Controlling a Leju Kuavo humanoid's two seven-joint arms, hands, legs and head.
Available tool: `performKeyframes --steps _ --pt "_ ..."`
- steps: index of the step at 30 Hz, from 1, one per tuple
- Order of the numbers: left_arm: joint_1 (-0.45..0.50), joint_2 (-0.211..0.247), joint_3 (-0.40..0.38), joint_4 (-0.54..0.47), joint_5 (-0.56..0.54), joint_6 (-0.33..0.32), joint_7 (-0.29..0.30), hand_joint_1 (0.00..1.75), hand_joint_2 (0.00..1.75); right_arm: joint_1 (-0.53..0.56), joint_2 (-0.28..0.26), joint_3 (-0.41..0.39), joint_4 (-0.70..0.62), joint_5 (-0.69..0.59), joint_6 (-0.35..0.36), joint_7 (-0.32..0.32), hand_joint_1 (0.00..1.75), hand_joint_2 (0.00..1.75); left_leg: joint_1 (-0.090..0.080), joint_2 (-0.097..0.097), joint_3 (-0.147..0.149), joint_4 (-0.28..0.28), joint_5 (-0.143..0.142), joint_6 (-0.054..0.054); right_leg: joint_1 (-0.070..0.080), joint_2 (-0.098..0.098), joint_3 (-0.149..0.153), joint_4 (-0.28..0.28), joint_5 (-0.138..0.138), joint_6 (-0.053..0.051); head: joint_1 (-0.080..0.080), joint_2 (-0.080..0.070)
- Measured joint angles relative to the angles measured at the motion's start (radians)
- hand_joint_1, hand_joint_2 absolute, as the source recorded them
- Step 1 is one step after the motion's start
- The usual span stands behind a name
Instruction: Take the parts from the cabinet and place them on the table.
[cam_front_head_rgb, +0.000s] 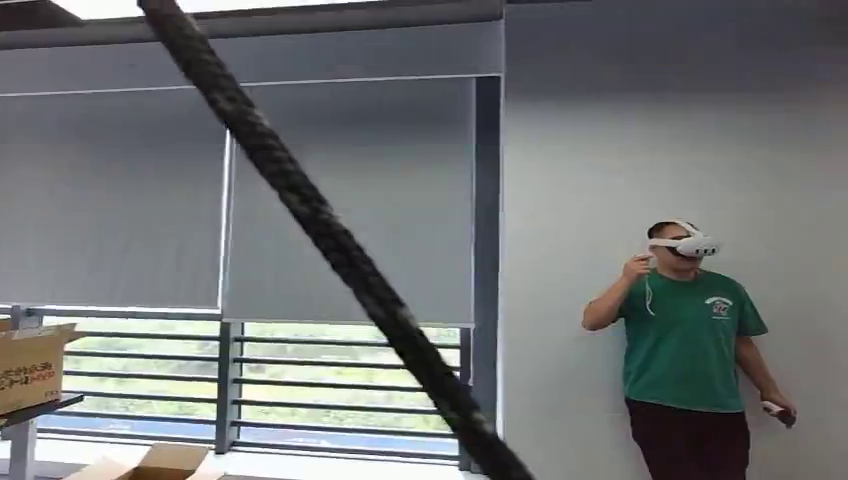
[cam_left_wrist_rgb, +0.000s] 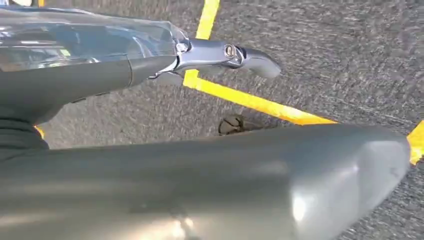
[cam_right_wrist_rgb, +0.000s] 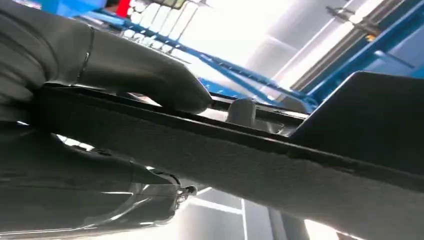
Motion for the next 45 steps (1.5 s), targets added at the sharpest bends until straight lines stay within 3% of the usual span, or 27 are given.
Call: performKeyframes --steps 1,2,3,7,8,9,10,12,13,14,16,17,18,22,23,24,27,28,30,32,34,38,40,41,43,44,45 --pt "-0.001 0.000 0.000 0.000 0.000 -0.001 -0.001 0.00 1.75 -0.001 0.000 0.000 0.000 -0.001 0.000 0.000 1.75 1.75 0.003 -0.006 0.037 -0.090 0.053 0.000 -0.002 0.011 0.004 0.004 -0.004 0.003 0.000 0.000" --pt "-0.001 0.000 0.000 0.000 0.000 -0.002 -0.003 0.00 1.75 -0.003 0.000 0.000 0.000 -0.001 0.000 0.000 1.75 1.75 0.008 -0.037 0.071 -0.176 0.099 -0.002 -0.003 0.021 0.004 0.011 -0.011 0.008 0.000 0.000" --pt "-0.002 0.000 0.000 0.000 0.000 -0.002 -0.003 0.00 1.75 -0.005 0.000 0.000 0.001 -0.001 0.000 0.000 1.75 1.75 0.013 -0.081 0.078 -0.187 0.082 -0.001 0.002 0.032 -0.003 0.022 -0.017 0.017 0.000 0.000" --pt "-0.005 0.000 0.000 0.000 0.000 -0.002 -0.002 0.00 1.75 -0.012 -0.002 -0.001 0.003 -0.001 0.001 0.000 1.75 1.75 0.006 -0.054 0.078 -0.197 0.080 0.021 -0.008 0.068 -0.018 0.022 -0.012 0.037 0.000 0.000" --pt "-0.007 0.000 0.000 0.000 0.001 -0.002 -0.001 0.00 1.75 -0.012 -0.003 -0.002 0.003 -0.002 0.002 0.000 1.75 1.75 0.010 -0.041 0.082 -0.202 0.083 0.028 -0.008 0.046 -0.019 0.032 -0.023 0.041 0.000 0.000" --pt "-0.008 0.002 0.000 0.000 0.003 -0.002 -0.001 0.00 1.75 -0.017 -0.005 -0.002 0.003 -0.003 0.004 0.000 1.75 1.75 0.009 -0.034 0.085 -0.205 0.082 0.034 -0.005 -0.001 -0.036 0.067 -0.047 0.046 0.000 0.000" --pt "-0.006 0.002 0.000 0.000 0.004 -0.002 0.000 0.00 1.75 -0.020 -0.006 -0.002 0.003 -0.005 0.006 0.000 1.75 1.75 0.006 -0.022 0.087 -0.206 0.081 0.037 -0.007 -0.030 -0.070 0.138 -0.084 0.051 0.000 0.000" --pt "-0.002 0.002 0.000 0.000 0.009 -0.002 0.000 0.00 1.75 -0.018 -0.007 -0.002 0.003 -0.007 0.009 0.000 1.75 1.75 0.003 0.002 0.088 -0.205 0.078 0.041 -0.009 -0.044 -0.151 0.296 -0.147 0.056 -0.001 0.000" --pt "-0.001 0.002 0.000 0.000 0.011 -0.002 0.002 0.00 1.75 -0.018 -0.008 -0.002 0.004 -0.007 0.010 0.000 1.75 1.75 0.002 0.013 0.088 -0.205 0.076 0.042 -0.010 -0.045 -0.175 0.338 -0.149 0.057 -0.001 0.000" --pt "-0.001 0.002 0.000 0.000 0.011 -0.002 0.003 0.00 1.75 -0.018 -0.008 -0.002 0.004 -0.007 0.010 0.000 1.75 1.75 0.001 0.023 0.089 -0.205 0.074 0.042 -0.009 -0.047 -0.173 0.325 -0.130 0.057 -0.001 0.000" --pt "-0.003 0.002 0.000 0.000 0.012 -0.002 0.003 0.00 1.75 -0.019 -0.008 -0.001 0.004 -0.007 0.011 0.000 1.75 1.75 -0.001 0.038 0.099 -0.205 0.068 0.040 -0.008 -0.057 -0.098 0.172 -0.040 0.050 -0.001 0.000" --pt "-0.003 0.002 0.000 0.000 0.013 -0.002 0.003 0.00 1.75 -0.021 -0.008 0.000 0.004 -0.006 0.011 0.000 1.75 1.75 -0.002 0.045 0.106 -0.206 0.064 0.038 -0.004 -0.077 -0.048 0.076 0.004 0.042 -0.001 0.000" --pt "-0.002 0.002 0.000 0.000 0.014 -0.002 0.003 0.00 1.75 -0.023 -0.008 0.000 0.004 -0.005 0.010 0.000 1.75 1.75 -0.002 0.052 0.111 -0.209 0.061 0.034 0.006 -0.117 -0.021 0.031 -0.007 0.036 0.000 0.000" --pt "-0.003 0.001 0.001 0.000 0.015 -0.002 0.004 0.00 1.75 -0.024 -0.008 0.001 0.003 0.013 0.006 0.000 1.75 1.75 -0.003 0.083 0.124 -0.220 0.058 0.014 0.016 -0.084 -0.024 0.019 -0.002 0.019 -0.001 0.000" --pt "-0.006 0.002 0.001 0.000 0.015 -0.002 0.004 0.00 1.75 -0.023 -0.008 0.002 0.002 0.021 0.003 0.000 1.75 1.75 -0.002 0.075 0.128 -0.220 0.047 0.006 0.004 -0.077 -0.011 0.000 0.007 0.008 0.000 0.000" --pt "-0.008 0.002 0.001 0.000 0.016 -0.002 0.003 0.00 1.75 -0.025 -0.008 0.003 0.001 0.028 0.000 -0.001 1.75 1.75 -0.001 0.038 0.120 -0.197 0.030 0.007 0.004 -0.071 -0.007 -0.005 0.009 0.003 0.000 0.000" --pt "-0.001 0.002 0.001 0.000 0.017 -0.003 0.006 0.00 1.75 -0.030 -0.007 0.011 0.002 0.053 -0.017 -0.001 1.75 1.75 -0.002 0.006 0.006 0.029 -0.071 0.004 0.005 -0.045 -0.006 -0.005 0.007 -0.002 0.000 0.000" --pt "0.003 0.002 0.001 0.000 0.017 -0.003 0.008 0.00 1.75 -0.029 -0.007 0.018 0.003 0.062 -0.025 -0.001 1.75 1.75 -0.003 0.003 -0.028 0.087 -0.078 0.004 0.005 -0.032 -0.005 -0.005 0.006 -0.003 0.000 0.000" --pt "0.004 0.002 0.001 0.000 0.016 -0.003 0.008 0.00 1.75 -0.031 -0.008 0.026 0.003 0.080 -0.037 -0.001 1.75 1.75 -0.002 0.001 -0.022 0.043 -0.021 0.004 0.004 -0.007 0.001 -0.003 0.003 -0.001 0.000 0.000" --pt "0.004 0.002 0.001 0.000 0.015 -0.005 0.007 0.00 1.75 -0.034 -0.010 0.034 0.003 0.088 -0.048 -0.001 1.75 1.75 0.003 -0.011 0.048 -0.125 0.081 0.003 0.001 0.016 0.010 0.002 -0.006 0.005 0.000 0.000" --pt "0.003 0.002 0.001 0.000 0.014 -0.010 0.006 0.00 1.75 -0.039 -0.011 0.041 0.003 0.090 -0.057 -0.001 1.75 1.75 0.014 -0.080 0.075 -0.197 0.086 0.005 0.005 0.037 -0.002 0.026 -0.018 0.018 0.000 0.000" --pt "-0.001 0.000 0.001 0.000 0.014 -0.012 0.004 0.00 1.75 -0.038 -0.016 0.051 0.002 0.093 -0.056 -0.001 1.75 1.75 0.010 -0.049 0.075 -0.194 0.088 0.026 -0.003 0.067 -0.011 0.023 -0.017 0.034 -0.001 0.000" --pt "-0.004 0.002 0.001 0.000 0.014 -0.011 0.001 0.00 1.75 -0.044 -0.019 0.055 0.000 0.094 -0.056 -0.001 1.75 1.75 0.008 -0.032 0.079 -0.198 0.087 0.039 -0.001 -0.018 -0.042 0.094 -0.066 0.044 -0.002 0.000" --pt "-0.002 0.002 0.001 0.000 0.014 -0.011 0.002 0.00 1.75 -0.047 -0.020 0.058 0.000 0.095 -0.056 -0.001 1.75 1.75 0.006 -0.020 0.080 -0.198 0.085 0.042 -0.004 -0.036 -0.082 0.173 -0.103 0.049 -0.002 0.000" --pt "0.003 0.002 0.001 0.000 0.014 -0.011 0.003 0.00 1.75 -0.045 -0.023 0.067 0.000 0.098 -0.058 -0.001 1.75 1.75 0.005 0.005 0.081 -0.198 0.082 0.045 -0.008 -0.044 -0.162 0.329 -0.159 0.056 -0.002 0.000" --pt "0.003 0.002 0.001 0.000 0.014 -0.011 0.003 0.00 1.75 -0.045 -0.025 0.071 0.002 0.103 -0.058 -0.001 1.75 1.75 0.005 0.015 0.082 -0.198 0.080 0.045 -0.009 -0.045 -0.176 0.349 -0.151 0.057 -0.002 0.000" --pt "0.003 0.002 0.001 0.000 0.014 -0.011 0.003 0.00 1.75 -0.045 -0.027 0.074 0.003 0.108 -0.060 -0.001 1.75 1.75 0.005 0.025 0.086 -0.198 0.077 0.044 -0.009 -0.048 -0.162 0.315 -0.119 0.057 -0.002 0.000"
